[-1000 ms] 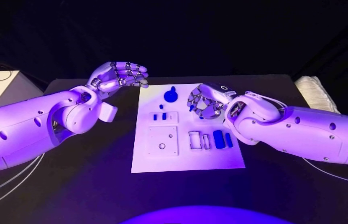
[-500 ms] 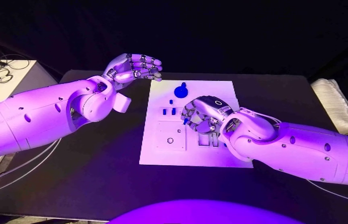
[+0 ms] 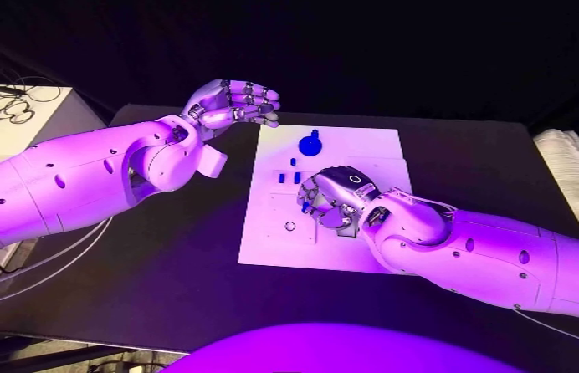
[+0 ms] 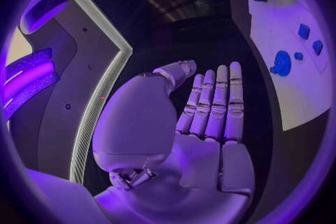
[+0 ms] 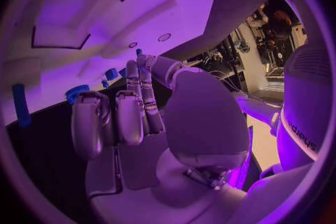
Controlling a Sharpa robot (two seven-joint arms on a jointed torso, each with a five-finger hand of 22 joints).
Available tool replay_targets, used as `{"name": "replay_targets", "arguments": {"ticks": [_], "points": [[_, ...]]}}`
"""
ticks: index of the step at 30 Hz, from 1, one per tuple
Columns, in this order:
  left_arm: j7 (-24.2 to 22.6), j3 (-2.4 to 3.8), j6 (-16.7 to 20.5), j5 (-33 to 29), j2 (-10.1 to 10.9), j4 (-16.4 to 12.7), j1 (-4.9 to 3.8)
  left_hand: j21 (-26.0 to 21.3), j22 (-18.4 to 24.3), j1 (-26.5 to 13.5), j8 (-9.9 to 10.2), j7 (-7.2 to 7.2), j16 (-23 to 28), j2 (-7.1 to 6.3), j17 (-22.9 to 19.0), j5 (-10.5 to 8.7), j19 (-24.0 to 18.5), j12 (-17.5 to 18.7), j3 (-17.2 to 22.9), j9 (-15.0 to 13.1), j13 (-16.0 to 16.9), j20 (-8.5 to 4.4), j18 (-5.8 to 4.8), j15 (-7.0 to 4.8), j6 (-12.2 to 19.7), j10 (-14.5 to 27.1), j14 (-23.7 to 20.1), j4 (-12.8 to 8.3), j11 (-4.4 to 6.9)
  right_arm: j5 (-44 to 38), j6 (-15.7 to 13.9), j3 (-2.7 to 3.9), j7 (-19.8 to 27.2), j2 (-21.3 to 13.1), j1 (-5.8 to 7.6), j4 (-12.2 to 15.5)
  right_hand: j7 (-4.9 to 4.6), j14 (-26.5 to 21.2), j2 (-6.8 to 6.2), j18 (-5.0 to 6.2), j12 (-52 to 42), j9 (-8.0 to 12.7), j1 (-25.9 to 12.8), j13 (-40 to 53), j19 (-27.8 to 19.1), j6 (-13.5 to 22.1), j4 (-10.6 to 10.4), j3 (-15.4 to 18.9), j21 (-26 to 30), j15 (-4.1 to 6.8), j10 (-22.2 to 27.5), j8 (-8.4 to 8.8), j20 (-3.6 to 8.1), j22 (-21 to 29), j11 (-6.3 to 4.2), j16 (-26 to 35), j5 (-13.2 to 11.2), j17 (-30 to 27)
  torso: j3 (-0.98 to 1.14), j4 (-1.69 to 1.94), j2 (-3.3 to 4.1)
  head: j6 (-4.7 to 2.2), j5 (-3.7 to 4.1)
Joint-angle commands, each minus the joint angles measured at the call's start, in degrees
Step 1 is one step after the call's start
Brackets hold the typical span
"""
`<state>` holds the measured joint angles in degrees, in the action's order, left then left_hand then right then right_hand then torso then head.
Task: Assemble the parts on the task board
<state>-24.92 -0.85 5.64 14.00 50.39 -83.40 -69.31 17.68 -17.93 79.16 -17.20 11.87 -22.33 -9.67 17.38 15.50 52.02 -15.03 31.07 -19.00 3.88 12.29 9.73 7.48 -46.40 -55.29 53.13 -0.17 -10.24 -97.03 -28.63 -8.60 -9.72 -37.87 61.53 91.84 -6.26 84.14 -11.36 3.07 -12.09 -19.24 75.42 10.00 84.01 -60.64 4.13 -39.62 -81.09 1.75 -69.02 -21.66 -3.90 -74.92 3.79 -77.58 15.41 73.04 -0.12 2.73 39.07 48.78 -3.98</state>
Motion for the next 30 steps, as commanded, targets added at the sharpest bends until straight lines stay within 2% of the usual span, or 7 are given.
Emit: {"name": "replay_targets", "arguments": {"ticks": [1, 7, 13, 20, 30], "points": [[-0.2, 0.03, -0.7, -0.1, 0.0, -0.1, 0.0, -0.4, 0.1, 0.2, -0.1, 1.84, 0.3, 0.06, 0.1, 0.11, 0.4, 0.2, -0.2, 0.1, 0.0, 0.19, 0.42, -0.1, 0.5, 0.4, 0.5, 0.0, -0.09, -3.8, -1.3, 0.01, -0.3, 0.3, -0.28, -0.2, -0.09, 2.4, 0.55, -1.01, 0.0, -0.1, -0.1, 0.0, 4.2, -0.3, 0.0, -0.4, -0.1, 0.46, -1.9, -0.21, 0.37, -7.5, -1.37, 0.4, 0.2, 0.0, 0.02, -0.03, 0.0, 0.38, -0.15], [-0.1, 0.03, -0.7, -0.1, 0.0, -0.1, 0.0, -0.4, 0.1, 0.2, -0.1, 1.85, 0.3, 0.03, 0.1, 0.1, 0.4, 0.2, -0.2, 0.1, 0.0, 0.2, 0.42, -0.1, 0.5, 0.4, 0.5, 0.0, -0.11, -4.8, -1.4, 0.01, -0.7, 0.5, -0.47, -0.4, -0.11, 2.4, 0.55, -1.01, 0.0, -0.1, -0.1, 0.0, 4.2, -0.3, 0.0, -0.5, 0.0, 0.46, -1.9, -0.2, 0.38, -7.5, -1.36, 0.3, 0.2, 0.0, -0.03, 0.03, -0.07, 0.66, -0.04], [0.0, 0.03, -0.8, -0.1, 0.1, -0.1, 0.0, -0.4, 0.1, 0.2, -0.1, 1.85, 0.3, 0.03, 0.1, 0.1, 0.4, 0.2, -0.2, 0.1, 0.0, 0.2, 0.42, -0.1, 0.5, 0.4, 0.5, 0.0, -0.11, -5.2, -1.1, 0.01, -0.9, 0.4, -0.51, -0.5, -0.12, 2.4, 0.54, -1.02, 0.1, -0.1, -0.1, 0.0, 4.2, -0.3, 0.1, -0.5, -0.1, 0.46, -1.9, -0.19, 0.39, -7.5, -1.35, 0.3, 0.2, 0.1, -0.07, -0.09, -0.06, 0.76, -0.07], [0.1, 0.03, -0.9, -0.1, 0.1, -0.1, 0.0, -0.4, 0.1, 0.2, -0.1, 1.85, 0.3, 0.03, 0.1, 0.1, 0.4, 0.2, -0.2, 0.1, 0.0, 0.2, 0.42, -0.1, 0.5, 0.4, 0.5, 0.0, -0.11, -5.6, -0.9, 0.01, -1.1, 0.2, -0.52, -0.6, -0.12, 2.4, 0.54, -1.02, 0.1, -0.1, -0.1, 0.0, 4.2, -0.3, 0.1, -0.5, -0.1, 0.46, -1.9, -0.19, 0.39, -7.5, -1.35, 0.3, 0.2, 0.1, 0.02, -0.11, -0.06, 0.95, -0.06], [0.2, 0.03, -0.9, -0.1, 0.3, -0.1, 0.0, -0.5, 0.2, 0.1, -0.1, 1.87, 0.4, 0.07, 0.1, 0.1, 0.4, 0.2, -0.3, 0.1, 0.0, 0.21, 0.41, -0.08, 0.6, 0.5, 0.5, 0.0, -0.13, -6.0, -0.4, 0.01, -1.2, 0.0, -0.52, -0.9, -0.14, 2.5, 0.52, -1.06, 0.2, -0.2, -0.1, 0.0, 4.2, -0.3, 0.2, -0.6, -0.3, 0.45, -2.0, -0.17, 0.39, -7.7, -1.34, 0.2, 0.1, 0.2, 0.02, -0.09, -0.08, 1.07, 0.08]]}}
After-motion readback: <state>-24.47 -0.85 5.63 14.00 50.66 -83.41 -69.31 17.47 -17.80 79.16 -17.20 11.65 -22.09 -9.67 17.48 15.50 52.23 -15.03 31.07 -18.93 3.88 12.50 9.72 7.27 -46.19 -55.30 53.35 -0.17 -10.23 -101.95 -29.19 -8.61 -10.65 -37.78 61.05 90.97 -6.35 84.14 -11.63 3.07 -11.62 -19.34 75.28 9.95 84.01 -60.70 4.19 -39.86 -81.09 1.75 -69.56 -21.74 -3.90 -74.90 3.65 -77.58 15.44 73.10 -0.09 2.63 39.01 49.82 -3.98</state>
